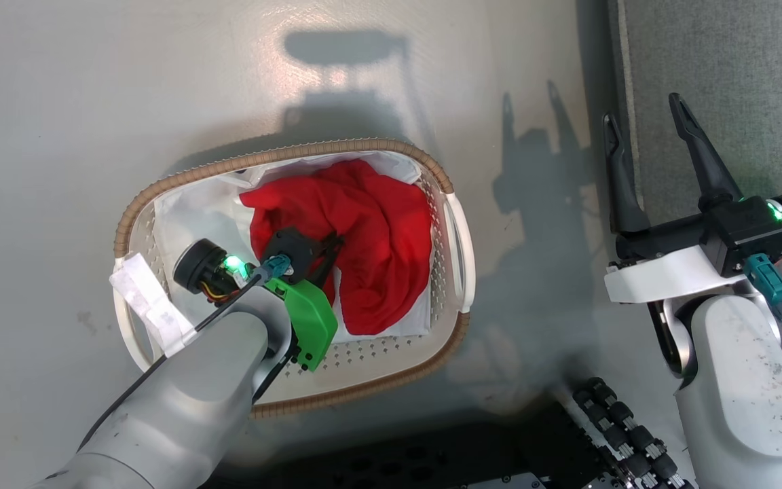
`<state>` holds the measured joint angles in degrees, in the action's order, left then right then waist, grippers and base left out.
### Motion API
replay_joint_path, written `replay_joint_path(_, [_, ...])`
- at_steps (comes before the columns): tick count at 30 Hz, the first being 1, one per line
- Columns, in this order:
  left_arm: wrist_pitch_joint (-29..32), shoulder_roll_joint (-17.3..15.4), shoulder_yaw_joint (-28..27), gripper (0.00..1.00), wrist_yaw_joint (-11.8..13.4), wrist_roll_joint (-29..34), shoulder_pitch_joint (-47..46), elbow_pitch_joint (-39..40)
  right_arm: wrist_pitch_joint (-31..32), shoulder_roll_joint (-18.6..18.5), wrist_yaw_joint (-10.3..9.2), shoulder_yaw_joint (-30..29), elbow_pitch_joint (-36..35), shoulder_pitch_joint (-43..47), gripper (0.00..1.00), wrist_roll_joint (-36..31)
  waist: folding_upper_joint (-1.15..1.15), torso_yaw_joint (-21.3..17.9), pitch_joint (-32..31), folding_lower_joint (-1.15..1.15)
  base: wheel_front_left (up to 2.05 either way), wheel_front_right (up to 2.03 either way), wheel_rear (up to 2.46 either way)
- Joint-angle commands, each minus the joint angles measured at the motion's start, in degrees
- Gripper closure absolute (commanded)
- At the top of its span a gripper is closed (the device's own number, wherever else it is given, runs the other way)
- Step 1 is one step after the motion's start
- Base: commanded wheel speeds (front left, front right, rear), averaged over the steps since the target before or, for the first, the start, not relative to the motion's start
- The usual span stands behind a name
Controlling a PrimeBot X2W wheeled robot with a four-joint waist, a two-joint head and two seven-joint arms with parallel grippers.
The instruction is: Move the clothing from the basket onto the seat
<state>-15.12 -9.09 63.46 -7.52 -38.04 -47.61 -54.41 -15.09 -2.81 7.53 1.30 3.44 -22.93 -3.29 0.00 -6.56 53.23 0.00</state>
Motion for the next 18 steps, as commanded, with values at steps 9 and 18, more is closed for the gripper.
replay_joint_path(9, [0.0, -2.6, -2.0, 1.00, 0.1, -1.0, 1.8, 2.2, -0.1, -0.2, -0.08, 1.7, 1.6, -2.6, 0.00, 2.3, 0.00, -0.7, -3.0, 0.00, 0.00, 0.00, 0.00])
replay_joint_path(18, [0.0, -4.6, -3.9, 1.00, 0.0, -1.1, 7.7, 4.9, -0.1, -0.2, -0.08, 5.1, 5.9, -3.5, 0.00, 5.1, 0.00, -1.0, -12.4, 0.00, 0.00, 0.00, 0.00])
